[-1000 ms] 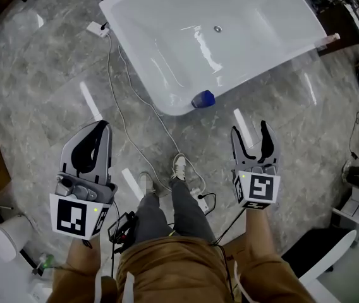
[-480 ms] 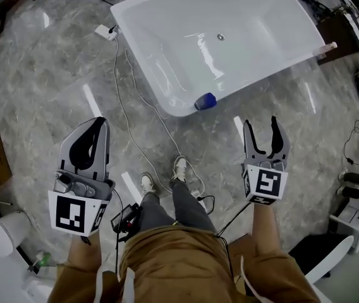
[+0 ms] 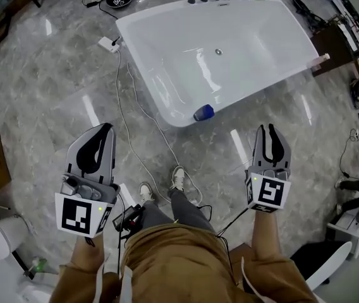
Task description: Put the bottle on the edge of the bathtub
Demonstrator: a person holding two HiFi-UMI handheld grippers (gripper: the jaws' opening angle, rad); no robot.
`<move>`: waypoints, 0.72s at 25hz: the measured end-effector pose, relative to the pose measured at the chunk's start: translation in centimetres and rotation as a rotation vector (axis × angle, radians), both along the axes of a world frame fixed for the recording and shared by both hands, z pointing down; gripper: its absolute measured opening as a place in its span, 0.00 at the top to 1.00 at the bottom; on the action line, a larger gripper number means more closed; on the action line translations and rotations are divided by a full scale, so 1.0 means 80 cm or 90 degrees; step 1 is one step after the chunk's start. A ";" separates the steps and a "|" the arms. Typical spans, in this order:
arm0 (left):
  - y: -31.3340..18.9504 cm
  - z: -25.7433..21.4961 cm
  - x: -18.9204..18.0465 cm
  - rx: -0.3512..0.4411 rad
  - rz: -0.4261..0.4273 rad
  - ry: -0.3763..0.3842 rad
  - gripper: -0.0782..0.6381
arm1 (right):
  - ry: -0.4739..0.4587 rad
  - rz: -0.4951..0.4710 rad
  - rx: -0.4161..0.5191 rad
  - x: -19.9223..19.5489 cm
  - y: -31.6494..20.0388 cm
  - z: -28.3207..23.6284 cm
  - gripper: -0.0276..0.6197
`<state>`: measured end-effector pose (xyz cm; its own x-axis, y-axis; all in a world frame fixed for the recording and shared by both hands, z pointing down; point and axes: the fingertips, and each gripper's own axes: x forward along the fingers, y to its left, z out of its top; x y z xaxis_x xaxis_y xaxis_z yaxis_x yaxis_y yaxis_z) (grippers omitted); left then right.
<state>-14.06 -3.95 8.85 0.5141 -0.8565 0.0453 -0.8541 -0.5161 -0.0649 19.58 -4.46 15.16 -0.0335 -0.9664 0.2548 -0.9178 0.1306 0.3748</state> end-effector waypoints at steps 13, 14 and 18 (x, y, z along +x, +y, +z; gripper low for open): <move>0.021 -0.034 0.010 0.030 0.015 0.007 0.88 | -0.068 0.040 0.039 0.021 0.023 -0.066 0.95; 0.023 -0.038 0.011 0.033 0.016 0.006 0.88 | -0.074 0.040 0.046 0.022 0.025 -0.075 0.95; 0.029 -0.057 0.013 0.049 0.016 0.004 0.88 | -0.086 0.035 0.078 0.022 0.035 -0.114 0.95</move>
<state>-13.06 -1.64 4.27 0.5359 -0.8440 -0.0231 -0.8412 -0.5314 -0.0999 21.32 -1.64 6.05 -0.0055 -0.9912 0.1322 -0.9654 0.0397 0.2575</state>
